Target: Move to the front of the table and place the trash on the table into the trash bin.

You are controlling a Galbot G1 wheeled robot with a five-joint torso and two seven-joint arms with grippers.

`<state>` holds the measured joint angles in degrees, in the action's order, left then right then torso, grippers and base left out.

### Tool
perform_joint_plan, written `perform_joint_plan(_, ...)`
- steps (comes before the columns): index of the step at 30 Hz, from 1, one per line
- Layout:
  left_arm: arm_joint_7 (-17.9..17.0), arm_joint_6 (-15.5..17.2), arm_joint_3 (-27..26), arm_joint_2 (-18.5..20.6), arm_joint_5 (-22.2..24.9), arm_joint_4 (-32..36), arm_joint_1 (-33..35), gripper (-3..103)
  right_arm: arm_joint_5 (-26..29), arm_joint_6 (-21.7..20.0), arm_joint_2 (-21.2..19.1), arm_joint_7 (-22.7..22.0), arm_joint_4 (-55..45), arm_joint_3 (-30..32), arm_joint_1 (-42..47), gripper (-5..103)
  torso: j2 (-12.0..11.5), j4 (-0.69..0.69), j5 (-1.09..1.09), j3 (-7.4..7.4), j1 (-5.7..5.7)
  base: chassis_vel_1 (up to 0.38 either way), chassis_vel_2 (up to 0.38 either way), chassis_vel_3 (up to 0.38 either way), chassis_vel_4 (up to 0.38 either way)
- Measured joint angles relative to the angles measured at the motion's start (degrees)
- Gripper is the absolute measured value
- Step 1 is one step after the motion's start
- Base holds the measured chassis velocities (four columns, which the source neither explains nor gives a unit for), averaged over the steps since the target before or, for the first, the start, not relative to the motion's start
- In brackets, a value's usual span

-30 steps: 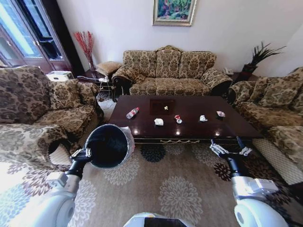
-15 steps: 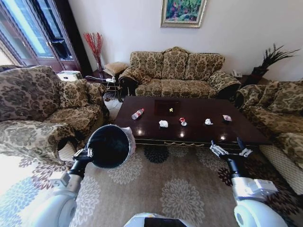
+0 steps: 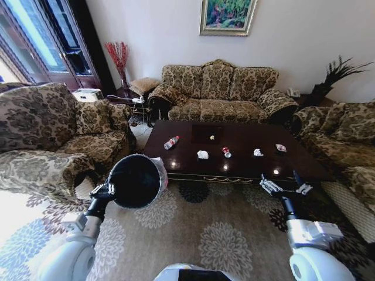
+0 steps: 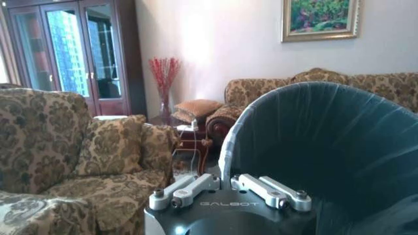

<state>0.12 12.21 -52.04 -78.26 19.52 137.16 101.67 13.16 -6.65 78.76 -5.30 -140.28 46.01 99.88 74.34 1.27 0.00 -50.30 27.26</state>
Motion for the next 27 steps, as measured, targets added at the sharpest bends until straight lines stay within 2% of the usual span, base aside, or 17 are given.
perform_joint_plan(5,0.15,-1.69,-0.06,-0.34,-0.22,-0.05,0.44,2,-0.07,0.00,0.02,0.01,0.03,-0.03,0.04,100,1.75,0.02,0.00,-0.98,0.76,0.017,0.020,0.012,0.021)
perform_joint_plan(9,0.34,-3.08,-0.10,-0.55,-0.74,-0.17,0.55,2,-0.06,-0.43,0.30,0.43,0.28,0.30,0.33,100,2.20,0.00,0.00,-1.24,0.97,0.000,0.000,0.000,0.000)
perform_joint_plan(27,-0.02,-4.77,-0.41,-1.29,-0.81,-0.58,1.31,2,0.40,-0.59,1.30,1.68,0.90,0.15,1.19,100,1.87,0.00,0.00,-1.06,0.82,-0.022,0.032,0.031,-0.021)
